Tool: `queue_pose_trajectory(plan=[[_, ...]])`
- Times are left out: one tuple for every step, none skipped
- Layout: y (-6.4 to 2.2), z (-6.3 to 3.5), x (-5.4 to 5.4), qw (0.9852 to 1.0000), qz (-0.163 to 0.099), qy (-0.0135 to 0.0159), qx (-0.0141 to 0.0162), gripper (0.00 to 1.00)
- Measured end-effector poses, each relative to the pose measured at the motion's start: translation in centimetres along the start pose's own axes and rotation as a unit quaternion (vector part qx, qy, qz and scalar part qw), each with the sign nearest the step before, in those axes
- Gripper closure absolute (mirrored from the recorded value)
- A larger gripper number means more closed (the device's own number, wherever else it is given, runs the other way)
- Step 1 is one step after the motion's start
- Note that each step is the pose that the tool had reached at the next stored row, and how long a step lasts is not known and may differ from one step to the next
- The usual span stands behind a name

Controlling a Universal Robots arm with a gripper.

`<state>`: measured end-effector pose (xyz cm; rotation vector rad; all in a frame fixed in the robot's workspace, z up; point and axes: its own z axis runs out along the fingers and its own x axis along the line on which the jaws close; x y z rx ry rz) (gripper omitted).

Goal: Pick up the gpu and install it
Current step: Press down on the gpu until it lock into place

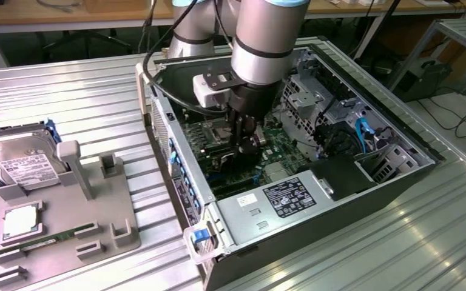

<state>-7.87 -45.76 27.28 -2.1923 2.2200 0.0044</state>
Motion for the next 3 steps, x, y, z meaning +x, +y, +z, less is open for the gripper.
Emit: queue_pose_trajectory(plan=[[-0.01, -0.96, -0.03, 1.0, 0.0, 0.001, 0.001, 0.86], [-0.01, -0.95, -0.03, 1.0, 0.0, 0.001, 0.001, 0.89], [-0.01, -0.96, -0.03, 1.0, 0.0, 0.001, 0.001, 0.89]])
